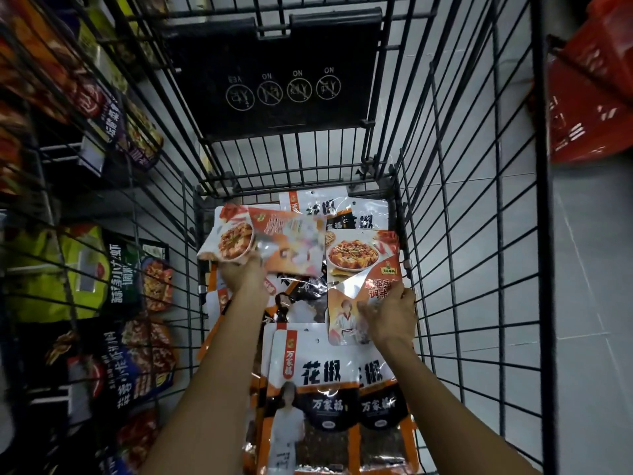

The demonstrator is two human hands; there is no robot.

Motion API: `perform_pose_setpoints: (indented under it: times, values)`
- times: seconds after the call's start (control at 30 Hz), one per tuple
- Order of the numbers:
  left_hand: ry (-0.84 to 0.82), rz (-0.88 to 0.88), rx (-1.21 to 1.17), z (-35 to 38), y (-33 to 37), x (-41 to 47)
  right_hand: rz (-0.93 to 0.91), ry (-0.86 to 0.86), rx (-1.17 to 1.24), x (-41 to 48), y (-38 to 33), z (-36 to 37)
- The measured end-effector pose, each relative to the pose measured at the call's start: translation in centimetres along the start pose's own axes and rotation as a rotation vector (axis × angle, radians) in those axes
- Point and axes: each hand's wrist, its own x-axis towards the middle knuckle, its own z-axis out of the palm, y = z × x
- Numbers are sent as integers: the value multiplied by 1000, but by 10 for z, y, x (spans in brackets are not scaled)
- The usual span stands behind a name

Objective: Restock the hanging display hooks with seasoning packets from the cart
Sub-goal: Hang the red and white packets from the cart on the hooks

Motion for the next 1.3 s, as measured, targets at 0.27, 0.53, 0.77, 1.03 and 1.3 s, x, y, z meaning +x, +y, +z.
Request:
perform_pose_setpoints:
  times: [0.27,0.53,0.77,1.03,1.3]
  values:
    - [-387,130,515,-105,-5,25,71,3,115,3,-7,1]
    - [-343,124,617,-95,-2,27,131,109,230,7,-17,0]
    - [-371,-31,585,-92,11,21,92,-199,620,11,-19,-15]
    - [-420,18,593,-90,11,4,55,-390,668,5,-26,-27]
    - [-334,261,404,-117,46,-45,-147,-370,741,-39,-42,-86]
